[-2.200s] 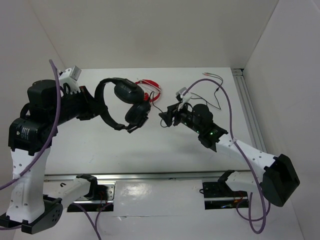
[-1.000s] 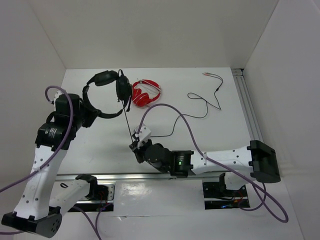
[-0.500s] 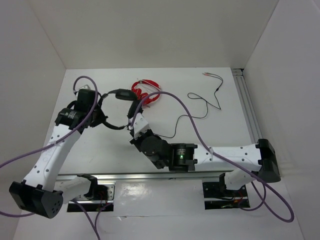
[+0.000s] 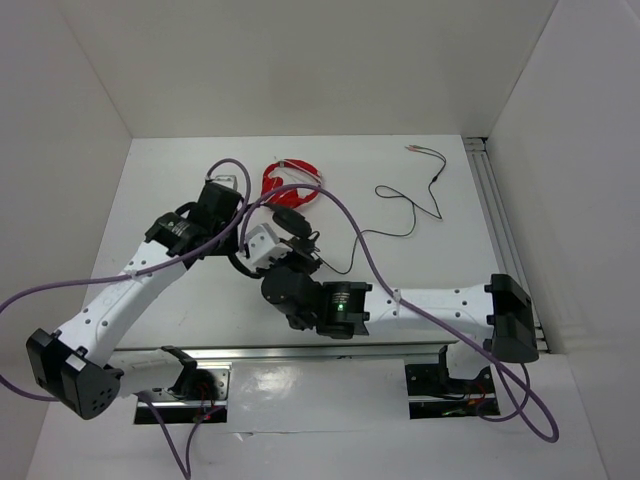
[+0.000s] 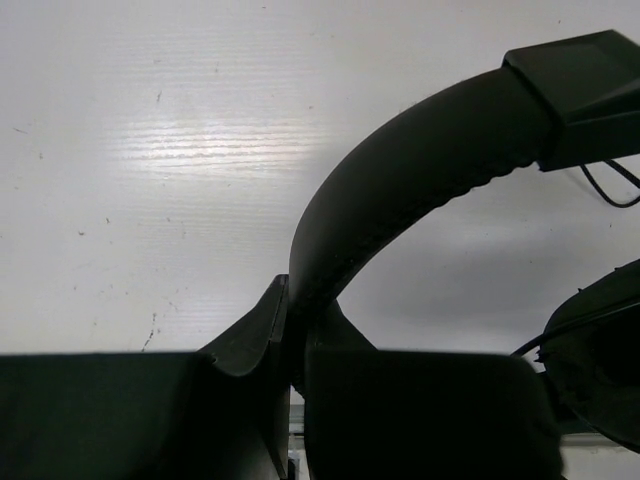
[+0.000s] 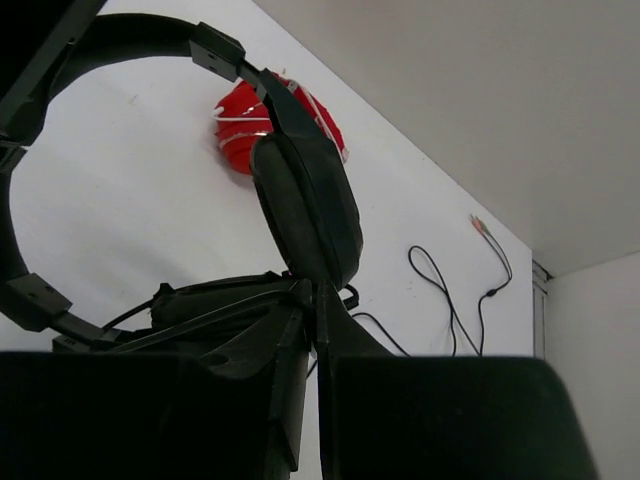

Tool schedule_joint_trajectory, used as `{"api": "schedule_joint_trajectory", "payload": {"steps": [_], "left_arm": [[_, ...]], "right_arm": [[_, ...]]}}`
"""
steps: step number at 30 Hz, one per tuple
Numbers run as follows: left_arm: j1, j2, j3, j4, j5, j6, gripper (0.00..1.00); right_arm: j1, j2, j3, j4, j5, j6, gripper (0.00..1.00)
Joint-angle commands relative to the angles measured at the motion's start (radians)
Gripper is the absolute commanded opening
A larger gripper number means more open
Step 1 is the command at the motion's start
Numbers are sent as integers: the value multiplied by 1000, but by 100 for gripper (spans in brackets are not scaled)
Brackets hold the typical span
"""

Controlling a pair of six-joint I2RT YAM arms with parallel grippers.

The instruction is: Wrap the headphones

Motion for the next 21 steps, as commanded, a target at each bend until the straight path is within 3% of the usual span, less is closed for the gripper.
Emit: {"api": "schedule_joint_trajectory", "payload": {"steps": [1,13,21], "left_arm": [[-9,-13,29,-11,-50,60,0],[-142,-76,-25,-45,48,82,0],[-239,-76,-60,-45,25,70,0]], "right_arm": [[-42,-65,10,99,58,10,12],[-274,-235,-81,174,-204,133,18],[-395,-201,-47,153,-368,205,21]]}}
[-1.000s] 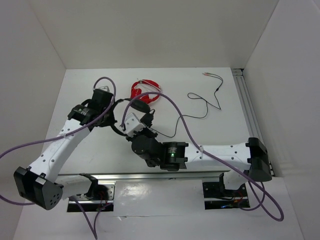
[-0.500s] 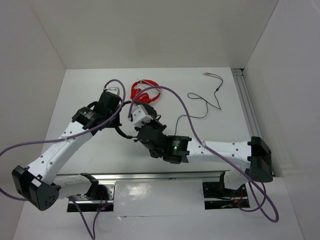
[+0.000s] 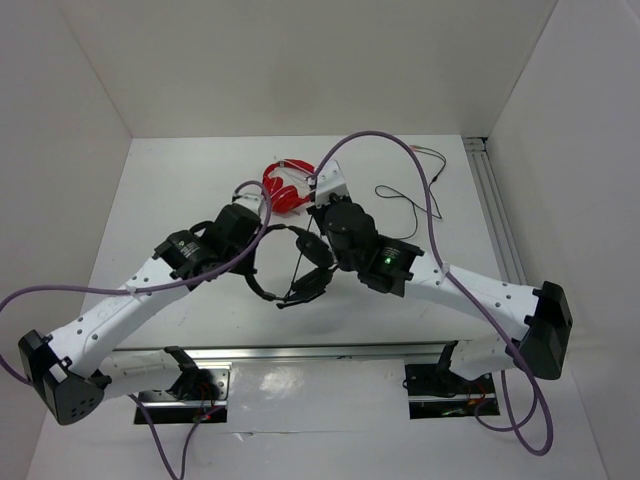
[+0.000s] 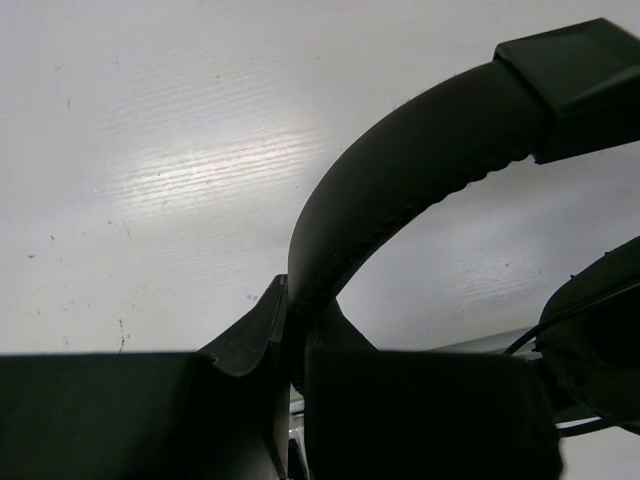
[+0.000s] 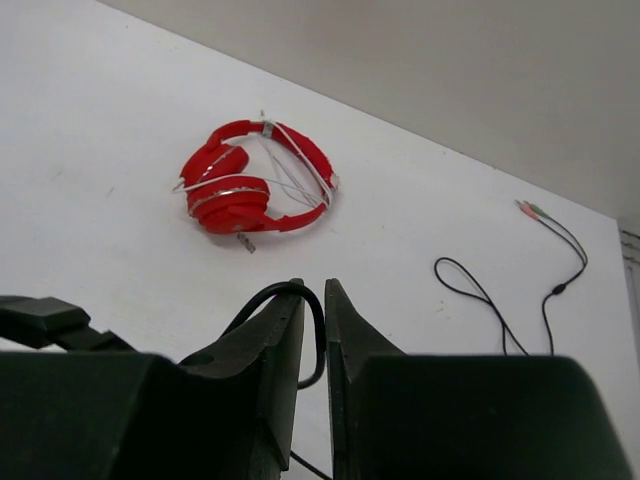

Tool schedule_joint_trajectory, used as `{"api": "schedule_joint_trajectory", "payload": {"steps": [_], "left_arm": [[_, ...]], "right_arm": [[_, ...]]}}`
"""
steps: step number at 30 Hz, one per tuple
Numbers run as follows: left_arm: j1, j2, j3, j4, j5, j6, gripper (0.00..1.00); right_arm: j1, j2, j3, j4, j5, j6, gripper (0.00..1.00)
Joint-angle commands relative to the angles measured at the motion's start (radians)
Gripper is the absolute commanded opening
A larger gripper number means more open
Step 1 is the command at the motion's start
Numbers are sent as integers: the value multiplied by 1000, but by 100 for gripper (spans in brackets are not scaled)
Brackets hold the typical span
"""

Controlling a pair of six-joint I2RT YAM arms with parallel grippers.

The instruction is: Wrap the headphones

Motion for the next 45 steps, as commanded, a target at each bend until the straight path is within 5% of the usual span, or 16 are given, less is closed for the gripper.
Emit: {"api": "schedule_joint_trajectory", "payload": {"steps": [1,7,17,22,27,36,39,42,45], "left_arm": [[-31,-5,-5,-61,9,45,0],[-78,-14,54,-70,103,69,0],[-115,-44,326,-266,46,25,0],[-115,-6,505,-396,-17,-6,0],[-115,74,605,-519,-117,-47,2],[-25,115,786,-519,-34,-1,3],[-6,124,786,-519,-25,-12,3],[20,124,809,-519,-12,-32,3],[55,124,863,-509,0,-32,4]], "right_arm": [[-38,-7,48,90,-65,47,21],[-116,11,-4,137,-195,99,21],[-262,54,-160,343,-844,175,21],[-283,158,-145,358,-1102,200,31],[-275,142,-243,473,-913,249,53],[-478,-49,-432,542,-843,376,72],[-556,-116,-502,605,-959,418,81],[-633,-89,-513,654,-1349,427,81],[-584,-40,-470,539,-1350,360,81]]}}
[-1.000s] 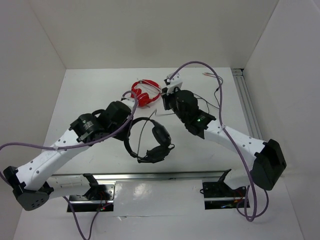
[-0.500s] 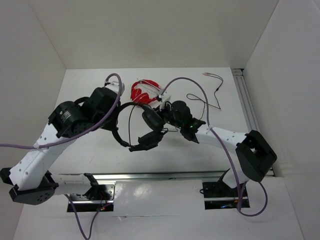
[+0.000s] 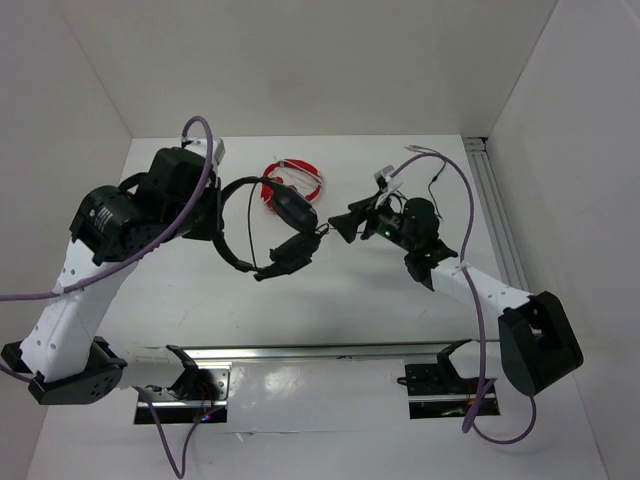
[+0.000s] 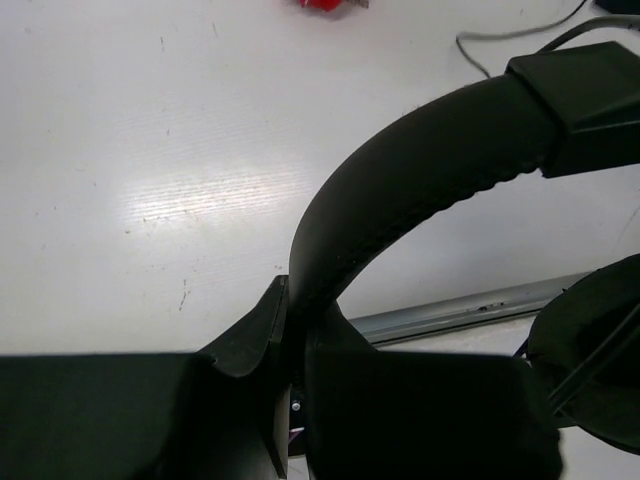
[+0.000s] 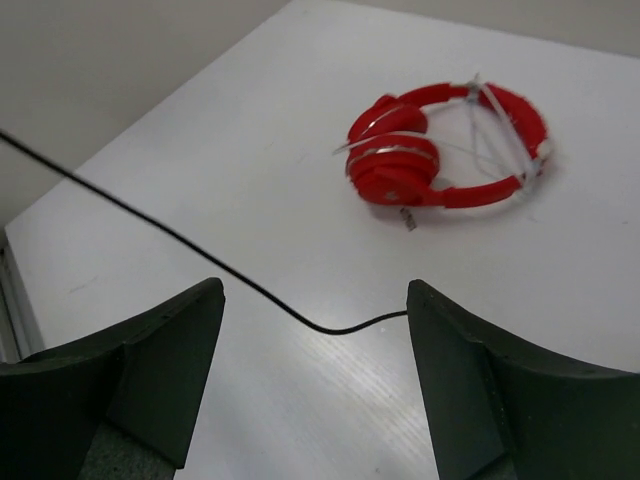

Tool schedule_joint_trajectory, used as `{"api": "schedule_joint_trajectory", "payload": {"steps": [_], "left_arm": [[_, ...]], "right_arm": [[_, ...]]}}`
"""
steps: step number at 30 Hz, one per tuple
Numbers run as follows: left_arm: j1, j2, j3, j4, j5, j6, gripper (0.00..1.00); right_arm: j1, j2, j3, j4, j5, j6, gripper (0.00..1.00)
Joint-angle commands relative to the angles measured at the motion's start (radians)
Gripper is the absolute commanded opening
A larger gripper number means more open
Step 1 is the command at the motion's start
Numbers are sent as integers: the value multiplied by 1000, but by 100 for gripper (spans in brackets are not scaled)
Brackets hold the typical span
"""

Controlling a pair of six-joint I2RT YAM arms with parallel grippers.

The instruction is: Wrap the headphones

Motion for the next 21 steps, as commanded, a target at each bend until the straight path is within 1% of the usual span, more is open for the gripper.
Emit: {"api": "schedule_joint_trajectory", "payload": {"steps": [1,3,7,10,11,15,18,19,20,21], "left_arm": [[35,-13,92,45,37,-30,4],[46,-13,114,45,37,-30,4],[69,-4,114,45,71,-40,4],[78,-4,114,56,71,-40,6],[78,-4,114,56,82,-40,6],[88,-15,114,56,113,-40,6],[88,-24,125,56,84,-50,6],[88,-24,140,56,83,-64,6],[97,-38,140,56,71,-64,6],[97,-38,152,72,91,-73,6]], "right_arm": [[59,57,27,-28,-113,-51,81],[99,67,27,-38,-69,-88,81],[125,125,48,-29,-59,-120,82],[145,175,94,-70,-71,-150,82],[159,201,95,-70,-12,-162,82],[183,236,95,-38,92,-176,82],[183,271,114,-38,92,-176,82],[183,287,125,-38,92,-176,79],[183,323,125,-29,81,-176,79],[183,342,125,-29,69,-167,77]]}}
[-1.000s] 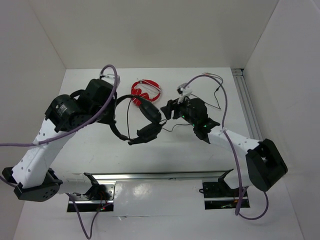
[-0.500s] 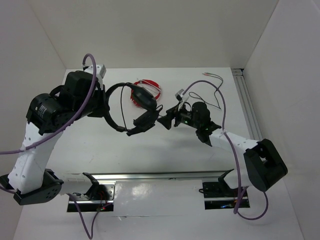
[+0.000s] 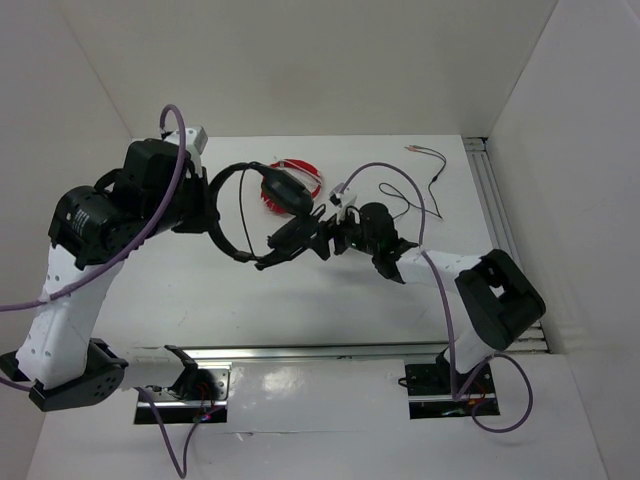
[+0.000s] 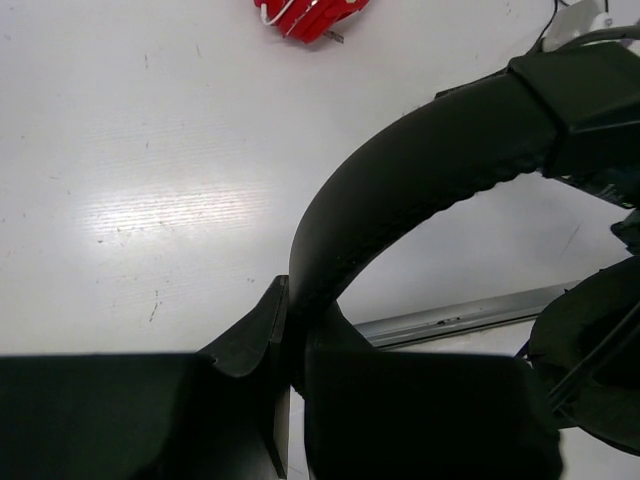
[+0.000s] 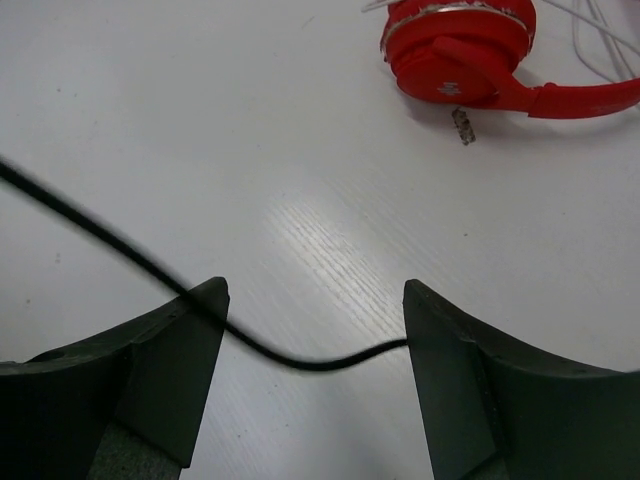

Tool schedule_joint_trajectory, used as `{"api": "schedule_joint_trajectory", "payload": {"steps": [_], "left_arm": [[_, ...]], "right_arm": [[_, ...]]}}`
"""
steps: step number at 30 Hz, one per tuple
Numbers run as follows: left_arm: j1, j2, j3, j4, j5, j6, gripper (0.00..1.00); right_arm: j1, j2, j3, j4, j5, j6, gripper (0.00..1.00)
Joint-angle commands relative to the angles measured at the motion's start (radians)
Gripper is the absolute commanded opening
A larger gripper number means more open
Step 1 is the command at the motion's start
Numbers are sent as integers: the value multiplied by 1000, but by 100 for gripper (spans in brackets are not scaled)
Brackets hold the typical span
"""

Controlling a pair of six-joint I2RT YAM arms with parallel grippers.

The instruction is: Wrap the headphones

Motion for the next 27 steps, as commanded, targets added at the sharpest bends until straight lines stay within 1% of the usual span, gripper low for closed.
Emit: {"api": "schedule_joint_trajectory", "payload": {"steps": [1,5,9,12,13,14,15,16,17,18,19,20,21,22,23,25,26,27], "left_arm": [[25,-53,74,73,29,-52,6],[25,-53,86,82,38,-52,6],[25,-64,59,82,47,-52,6],[25,-74,83,82,11,-52,7],[25,-74,97,70,0,-68,7],[25,-83,121,70,-12,-84,7],[25,-84,122,70,-25,-94,7],[25,-94,135,70,-46,-94,7],[25,-94,135,70,-66,-118,7],[25,-105,149,70,-92,-129,5],[25,-114,158,81,-151,-141,2],[25,-114,158,81,-181,-170,0],[25,-114,158,96,-201,-181,0],[25,-123,158,108,-224,-190,0],[25,-123,158,137,-224,-200,0],[25,-70,146,163,-235,-214,0],[25,-41,146,176,-235,-214,0],[45,-4,146,186,-221,-201,0]], "right_arm": [[3,64,55,45,9,-2,77],[12,101,55,119,30,24,77],[12,138,110,92,69,12,79],[12,173,142,56,78,-13,74],[12,196,143,56,78,-13,65],[12,207,143,56,78,-13,58],[12,218,124,70,78,-13,46],[12,227,112,97,60,2,23],[12,227,98,107,75,15,0],[12,227,80,121,75,24,0],[12,184,17,149,108,38,0],[30,157,-18,198,130,70,0],[42,129,-53,220,144,82,0],[61,73,-113,232,192,95,0],[87,43,-133,224,217,105,0],[183,-15,-161,187,277,114,0],[223,-78,-170,115,355,115,0],[312,-112,-170,74,400,99,0]]}}
